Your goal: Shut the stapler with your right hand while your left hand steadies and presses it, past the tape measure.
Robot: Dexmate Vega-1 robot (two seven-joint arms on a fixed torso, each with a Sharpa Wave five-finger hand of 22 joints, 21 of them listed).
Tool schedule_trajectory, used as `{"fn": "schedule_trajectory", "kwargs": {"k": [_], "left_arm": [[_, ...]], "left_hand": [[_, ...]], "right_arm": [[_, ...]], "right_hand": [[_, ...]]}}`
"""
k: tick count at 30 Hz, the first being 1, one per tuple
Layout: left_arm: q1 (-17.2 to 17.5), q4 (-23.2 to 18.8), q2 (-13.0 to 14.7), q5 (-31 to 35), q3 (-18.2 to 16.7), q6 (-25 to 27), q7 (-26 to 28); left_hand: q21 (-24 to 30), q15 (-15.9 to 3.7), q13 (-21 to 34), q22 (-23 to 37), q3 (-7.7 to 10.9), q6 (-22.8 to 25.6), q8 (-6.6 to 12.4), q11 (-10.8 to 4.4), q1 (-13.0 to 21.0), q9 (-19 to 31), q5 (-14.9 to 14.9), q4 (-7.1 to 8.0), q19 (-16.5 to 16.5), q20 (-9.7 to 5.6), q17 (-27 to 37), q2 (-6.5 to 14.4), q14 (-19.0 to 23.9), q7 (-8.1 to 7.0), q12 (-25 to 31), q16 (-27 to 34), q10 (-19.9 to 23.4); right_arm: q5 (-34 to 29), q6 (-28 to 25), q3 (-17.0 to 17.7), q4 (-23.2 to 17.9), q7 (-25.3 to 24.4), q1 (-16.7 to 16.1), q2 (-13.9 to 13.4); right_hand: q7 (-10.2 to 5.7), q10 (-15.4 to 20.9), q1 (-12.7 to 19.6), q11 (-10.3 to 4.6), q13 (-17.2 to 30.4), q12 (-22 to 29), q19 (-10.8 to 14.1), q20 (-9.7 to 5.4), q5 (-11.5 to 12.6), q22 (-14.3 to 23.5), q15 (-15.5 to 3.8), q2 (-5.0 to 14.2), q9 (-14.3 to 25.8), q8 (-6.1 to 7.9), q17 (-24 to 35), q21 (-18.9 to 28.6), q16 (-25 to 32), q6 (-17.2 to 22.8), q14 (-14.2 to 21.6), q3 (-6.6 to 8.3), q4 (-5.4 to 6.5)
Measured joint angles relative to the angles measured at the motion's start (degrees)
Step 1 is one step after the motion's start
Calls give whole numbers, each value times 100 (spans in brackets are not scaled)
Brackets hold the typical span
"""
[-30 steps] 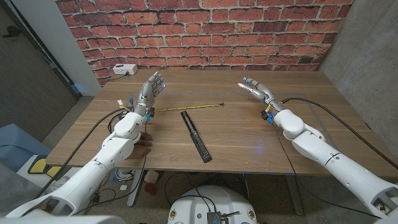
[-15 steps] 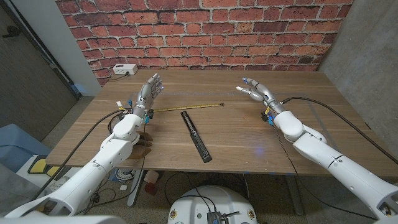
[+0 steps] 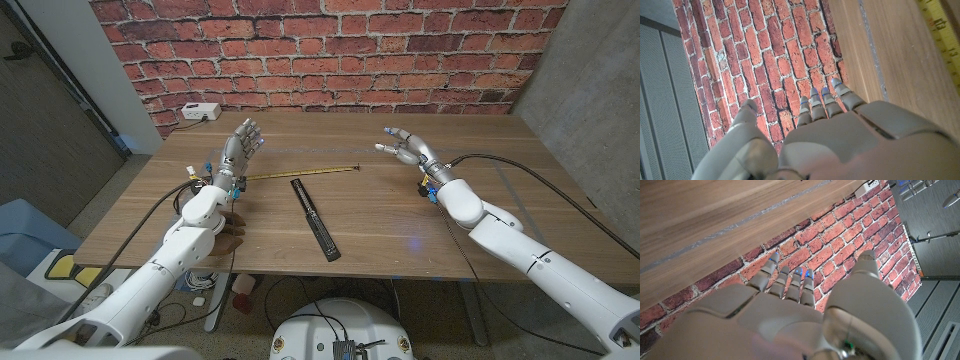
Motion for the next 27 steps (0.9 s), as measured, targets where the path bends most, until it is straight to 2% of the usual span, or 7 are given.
{"fn": "schedule_trajectory", "kwargs": {"k": [3,9,17,27], "left_arm": [[5,19,-14,-25,-9,-48,-19],[54,62,-43,-58,-55,-130,-45],[85,41,-45,-127,-92,-153,-53],[114,17,-63,-233,-126,-153,-73]], "left_hand": [[0,0,-6,0,0,0,0,0,0,0,0,0,0,0,0,0,0,0,0,0,0],[0,-1,-6,0,0,0,0,0,0,0,0,0,0,0,0,0,1,0,0,0,0],[0,-1,-5,0,0,0,0,0,30,0,0,0,0,0,-7,31,1,0,0,0,0],[0,-1,-5,1,0,1,0,0,30,0,0,0,0,0,-13,30,1,1,0,1,0]], "right_arm": [[-37,-19,-10,-35,-9,-12,-2],[-205,-2,-23,-89,-80,-48,-3],[-375,-11,-48,-204,-114,-90,-46],[-574,-114,-66,-370,-144,-149,-104]], "right_hand": [[-24,50,0,32,0,2,21,21,0,2,2,0,9,0,5,0,18,24,44,22,22],[-51,152,22,-9,-1,25,62,61,-44,2,11,-22,27,0,4,0,62,51,134,22,22],[-93,237,22,-29,27,25,107,15,-46,2,-11,-23,27,0,33,0,84,93,217,21,22],[-71,306,46,-40,26,65,155,-33,-46,2,-19,-46,52,33,33,0,106,195,287,21,22]]}}
